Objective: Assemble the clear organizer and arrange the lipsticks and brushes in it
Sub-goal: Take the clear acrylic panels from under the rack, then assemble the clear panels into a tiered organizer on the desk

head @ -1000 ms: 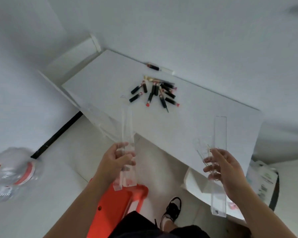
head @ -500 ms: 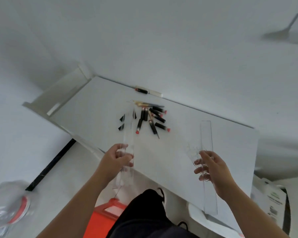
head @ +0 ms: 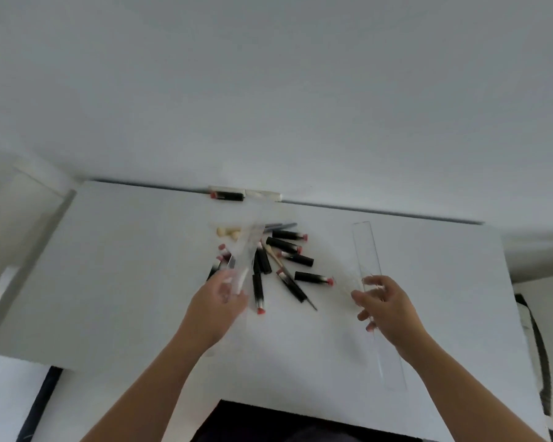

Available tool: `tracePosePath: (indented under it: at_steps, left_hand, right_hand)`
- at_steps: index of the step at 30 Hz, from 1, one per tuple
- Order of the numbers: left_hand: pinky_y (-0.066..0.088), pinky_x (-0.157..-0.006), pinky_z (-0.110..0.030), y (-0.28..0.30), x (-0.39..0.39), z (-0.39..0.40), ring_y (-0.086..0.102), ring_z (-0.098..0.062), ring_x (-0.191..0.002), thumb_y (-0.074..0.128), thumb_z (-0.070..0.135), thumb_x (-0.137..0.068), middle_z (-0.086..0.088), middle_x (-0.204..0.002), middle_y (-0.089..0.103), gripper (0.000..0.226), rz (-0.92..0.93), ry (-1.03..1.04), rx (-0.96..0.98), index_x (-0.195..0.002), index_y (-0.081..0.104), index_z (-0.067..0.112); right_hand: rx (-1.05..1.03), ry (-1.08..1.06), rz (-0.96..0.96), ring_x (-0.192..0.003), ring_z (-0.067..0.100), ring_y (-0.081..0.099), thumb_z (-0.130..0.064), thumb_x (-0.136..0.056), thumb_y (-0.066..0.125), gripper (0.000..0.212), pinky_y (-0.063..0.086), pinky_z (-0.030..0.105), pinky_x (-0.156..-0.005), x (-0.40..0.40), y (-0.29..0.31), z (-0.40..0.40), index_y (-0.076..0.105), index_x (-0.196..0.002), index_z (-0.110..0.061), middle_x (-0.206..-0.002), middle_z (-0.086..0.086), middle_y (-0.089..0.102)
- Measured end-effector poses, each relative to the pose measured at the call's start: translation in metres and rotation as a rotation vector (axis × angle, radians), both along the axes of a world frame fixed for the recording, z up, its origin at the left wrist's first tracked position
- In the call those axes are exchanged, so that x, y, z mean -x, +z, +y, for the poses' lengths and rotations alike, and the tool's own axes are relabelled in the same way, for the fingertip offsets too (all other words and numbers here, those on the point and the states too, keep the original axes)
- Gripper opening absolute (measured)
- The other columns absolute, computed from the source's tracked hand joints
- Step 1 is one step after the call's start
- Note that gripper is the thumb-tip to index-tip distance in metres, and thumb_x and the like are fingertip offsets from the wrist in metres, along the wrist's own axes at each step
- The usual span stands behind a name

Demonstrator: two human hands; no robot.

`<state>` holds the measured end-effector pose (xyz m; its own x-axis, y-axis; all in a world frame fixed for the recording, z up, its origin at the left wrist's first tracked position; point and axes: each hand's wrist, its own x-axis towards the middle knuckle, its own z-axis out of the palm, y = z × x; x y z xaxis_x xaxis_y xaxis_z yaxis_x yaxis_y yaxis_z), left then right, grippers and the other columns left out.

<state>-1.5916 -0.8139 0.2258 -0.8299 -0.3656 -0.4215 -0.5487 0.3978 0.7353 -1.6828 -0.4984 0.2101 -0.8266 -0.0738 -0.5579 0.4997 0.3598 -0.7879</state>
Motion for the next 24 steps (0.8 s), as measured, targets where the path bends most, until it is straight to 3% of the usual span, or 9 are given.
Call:
tracePosePath:
  at_steps: [2,7,11,15,19,24]
  left_hand:
    - [0.05,-0.057,-0.013,-0.006,0.014,-0.009,0.068,0.002,-0.077,0.067,0.037,-0.088,0.016,-0.096,0.068,0.031,-0.021,-0.083,0.007,-0.105,0.053,0.058]
    - [0.053,-0.061,-0.024,-0.016,0.038,-0.016,0.065,-0.006,-0.077,0.065,0.028,-0.088,0.016,-0.095,0.06,0.029,-0.035,-0.197,0.105,-0.115,0.056,0.032]
    - [0.057,-0.066,-0.034,-0.018,0.043,-0.012,0.062,-0.01,-0.077,0.064,0.028,-0.088,0.011,-0.09,0.056,0.02,-0.034,-0.243,0.213,-0.107,0.057,0.028]
    - [0.048,-0.06,-0.028,-0.019,0.043,-0.004,0.059,-0.017,-0.074,0.064,0.024,-0.086,0.008,-0.085,0.054,0.014,-0.027,-0.236,0.272,-0.096,0.055,0.026]
    - [0.047,-0.071,-0.026,-0.019,0.048,-0.001,0.06,-0.011,-0.088,0.069,0.029,-0.089,0.011,-0.1,0.059,0.05,0.008,-0.223,0.324,-0.136,0.054,0.025]
    - [0.054,-0.072,-0.03,-0.018,0.055,0.002,0.06,-0.01,-0.081,0.073,0.042,-0.087,0.009,-0.094,0.06,0.059,0.069,-0.216,0.334,-0.141,0.052,0.026]
  right_hand:
    - [-0.055,-0.037,0.018,-0.064,0.021,0.071,-0.026,-0.087,0.076,0.027,0.055,0.032,-0.053,0.004,-0.003,-0.014,0.06,-0.109,-0.024,-0.085,0.007,0.072]
    - [-0.21,-0.103,0.08,-0.067,0.022,0.07,-0.033,-0.086,0.073,0.027,0.056,0.035,-0.06,0.012,-0.01,-0.042,0.059,-0.108,-0.027,-0.079,0.004,0.07]
    - [-0.32,-0.118,0.141,-0.066,0.013,0.063,-0.039,-0.085,0.07,0.029,0.046,0.026,-0.057,0.017,-0.016,-0.05,0.057,-0.11,-0.029,-0.077,-0.004,0.065]
    - [-0.44,-0.068,0.17,-0.084,0.012,0.059,-0.041,-0.086,0.067,0.037,0.045,0.029,-0.066,0.018,-0.019,-0.045,0.058,-0.117,-0.024,-0.096,-0.007,0.06]
    - [-0.581,-0.018,0.193,-0.11,0.02,0.046,-0.044,-0.085,0.063,0.046,0.041,0.034,-0.09,0.02,-0.021,-0.042,0.058,-0.125,-0.022,-0.116,-0.002,0.055]
    - [-0.683,0.035,0.275,-0.114,0.026,0.041,-0.047,-0.085,0.06,0.051,0.034,0.038,-0.102,0.022,-0.027,-0.035,0.06,-0.129,-0.02,-0.125,0.003,0.053]
